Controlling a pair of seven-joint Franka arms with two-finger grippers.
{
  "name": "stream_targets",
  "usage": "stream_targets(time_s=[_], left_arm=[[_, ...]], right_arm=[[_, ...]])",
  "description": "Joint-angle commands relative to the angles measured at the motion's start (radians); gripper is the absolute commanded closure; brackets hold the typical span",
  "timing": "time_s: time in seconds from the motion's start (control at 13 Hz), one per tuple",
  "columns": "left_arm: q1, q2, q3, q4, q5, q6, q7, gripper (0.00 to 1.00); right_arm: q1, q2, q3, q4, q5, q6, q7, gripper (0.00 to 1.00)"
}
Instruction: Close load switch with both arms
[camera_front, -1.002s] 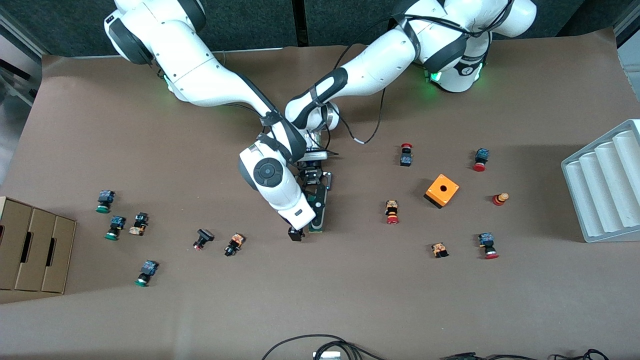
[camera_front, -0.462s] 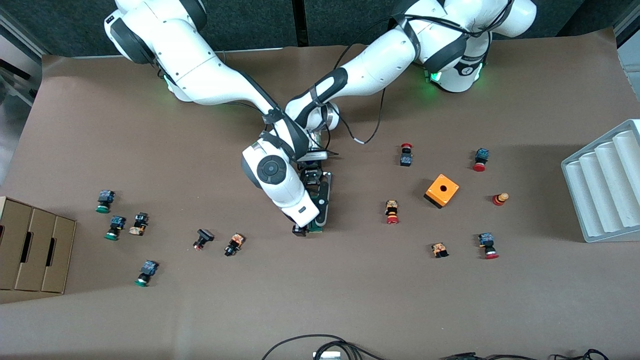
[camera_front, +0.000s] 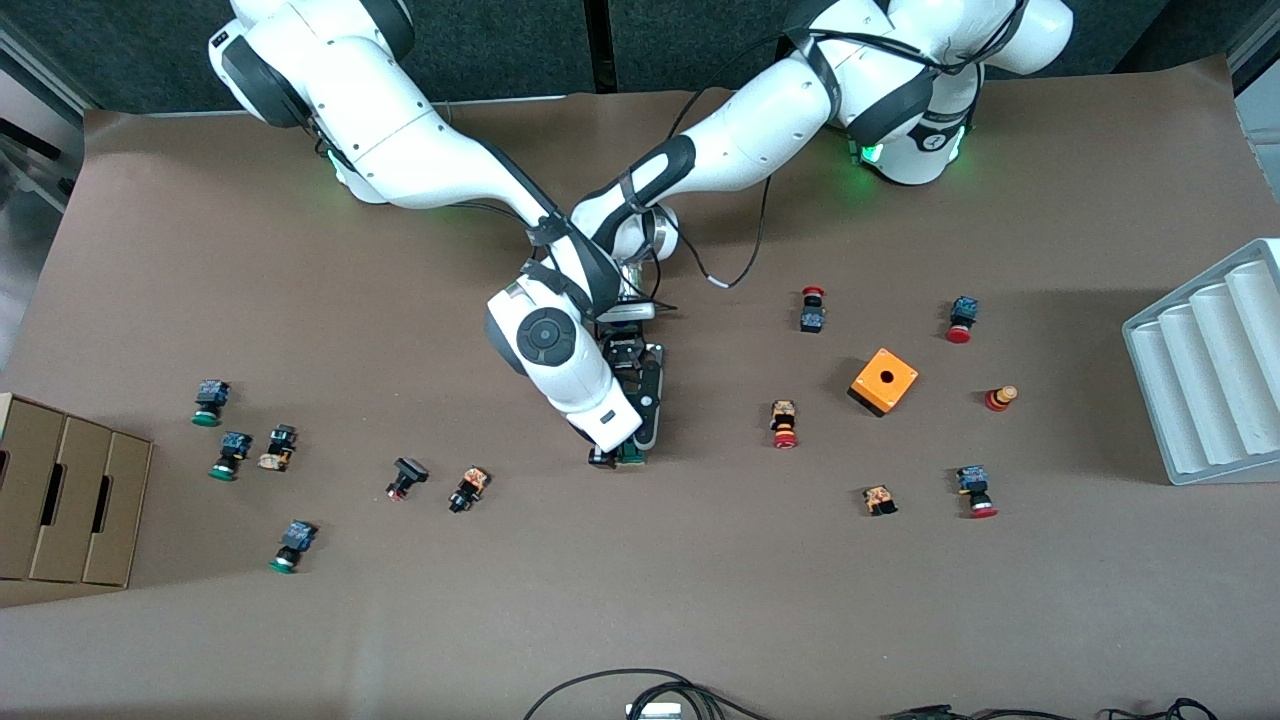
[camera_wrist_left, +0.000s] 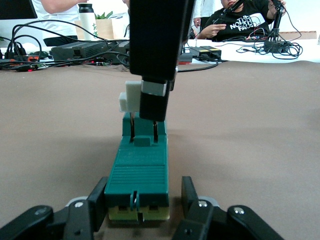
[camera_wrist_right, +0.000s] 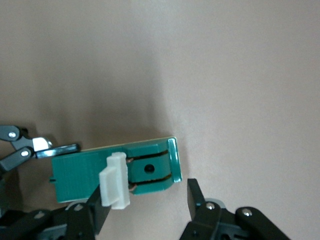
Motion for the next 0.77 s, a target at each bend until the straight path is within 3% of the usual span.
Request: stream_targets(time_s=[0.0, 0.69], left_arm=[[-0.012, 0.01, 0.005, 0.008, 0.009, -0.011, 0.009, 0.36], [-0.012, 0.01, 0.007, 0.006, 0.009, -0.011, 0.007, 0.36]], right_arm=[[0.01, 0.001, -0.002, 0.012, 0.015, 0.01, 0.001, 0.4], [0.015, -0.001, -0.005, 0.012, 0.0, 0.013, -0.006, 0.51]])
